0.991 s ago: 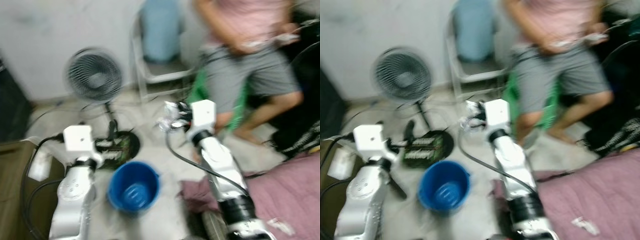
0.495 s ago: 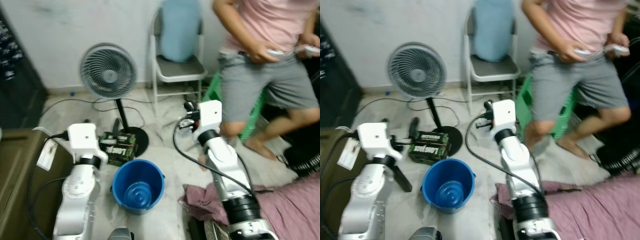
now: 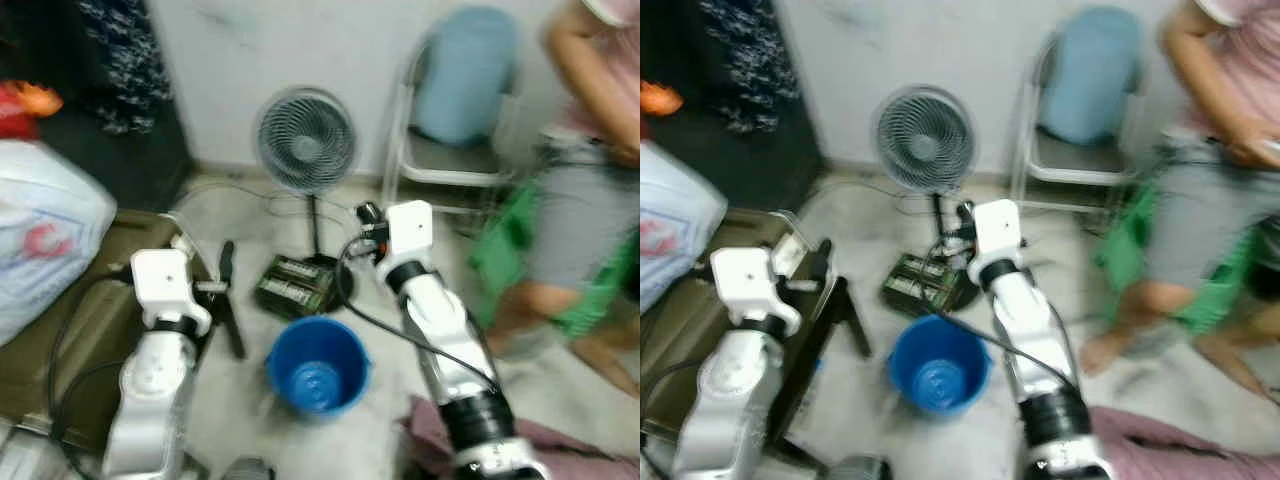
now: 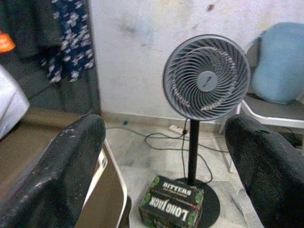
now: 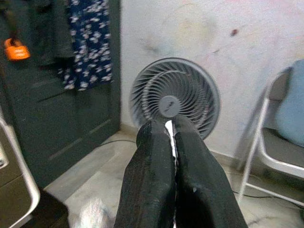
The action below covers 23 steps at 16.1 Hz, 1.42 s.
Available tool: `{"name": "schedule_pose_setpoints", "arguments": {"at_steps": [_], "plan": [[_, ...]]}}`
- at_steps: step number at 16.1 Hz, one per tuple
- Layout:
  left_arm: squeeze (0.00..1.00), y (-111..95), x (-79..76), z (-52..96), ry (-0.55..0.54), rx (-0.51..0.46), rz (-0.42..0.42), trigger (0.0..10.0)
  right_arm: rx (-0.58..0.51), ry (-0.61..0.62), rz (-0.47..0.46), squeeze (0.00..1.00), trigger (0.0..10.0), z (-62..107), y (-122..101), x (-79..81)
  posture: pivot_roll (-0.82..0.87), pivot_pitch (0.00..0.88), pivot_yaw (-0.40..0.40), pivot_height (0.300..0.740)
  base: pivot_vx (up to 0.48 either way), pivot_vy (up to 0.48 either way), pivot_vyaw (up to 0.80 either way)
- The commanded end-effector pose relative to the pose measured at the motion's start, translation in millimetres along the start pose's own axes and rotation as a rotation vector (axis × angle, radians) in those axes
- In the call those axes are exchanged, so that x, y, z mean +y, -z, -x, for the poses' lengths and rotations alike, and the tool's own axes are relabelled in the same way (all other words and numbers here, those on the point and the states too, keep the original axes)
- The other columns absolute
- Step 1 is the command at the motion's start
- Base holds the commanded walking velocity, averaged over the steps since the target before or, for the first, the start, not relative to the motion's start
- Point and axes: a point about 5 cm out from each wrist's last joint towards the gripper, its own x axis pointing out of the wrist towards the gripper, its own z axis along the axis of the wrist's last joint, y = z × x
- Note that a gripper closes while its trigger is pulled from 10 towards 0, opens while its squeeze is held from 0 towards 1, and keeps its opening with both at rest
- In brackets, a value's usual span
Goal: Clean up the room
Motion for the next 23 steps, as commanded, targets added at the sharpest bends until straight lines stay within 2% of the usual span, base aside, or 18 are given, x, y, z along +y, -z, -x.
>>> {"name": "schedule_pose_setpoints", "arguments": {"at_steps": [1, 3, 8, 12, 20, 23], "plan": [[0.00, -0.1, 0.8, -0.4, 0.004, 0.004, -0.004, 10.0, -0.004, 0.007, -0.005, 0.00, 10.0, -1.8, -2.1, -1.0, 0.01, 0.000, -0.026, 0.740, 0.000, 0.000, 0.80], [0.00, 0.2, -1.1, -0.3, 0.021, 0.004, 0.002, 10.0, -0.001, 0.008, -0.002, 0.00, 10.0, -1.5, -1.1, -1.1, 0.01, 0.000, -0.024, 0.740, 0.000, 0.000, 0.60], [0.00, -1.4, -4.6, 0.7, 0.045, -0.012, 0.026, 10.0, 0.017, 0.015, -0.011, 0.00, 10.0, -0.5, 2.6, -1.0, 0.01, 0.000, -0.028, 0.740, 0.000, 0.000, 0.00], [0.00, -3.1, -2.9, -1.0, 0.048, -0.019, 0.030, 10.0, 0.016, 0.024, -0.023, 0.00, 10.0, -4.1, 0.7, -2.1, 0.01, 0.000, -0.027, 0.740, 0.264, 0.000, -0.55], [0.00, -3.1, -3.4, -2.0, 0.051, -0.024, 0.030, 10.0, -0.004, -0.002, -0.005, 0.00, 10.0, -4.7, -1.7, 1.5, 0.01, 0.000, -0.026, 0.740, 0.278, 0.000, 0.00], [0.00, -3.5, -4.2, -1.7, 0.057, -0.029, 0.034, 10.0, -0.004, 0.001, 0.005, 0.00, 10.0, -4.9, -2.0, 1.3, 0.01, 0.000, -0.025, 0.740, 0.301, 0.000, 0.59]]}}
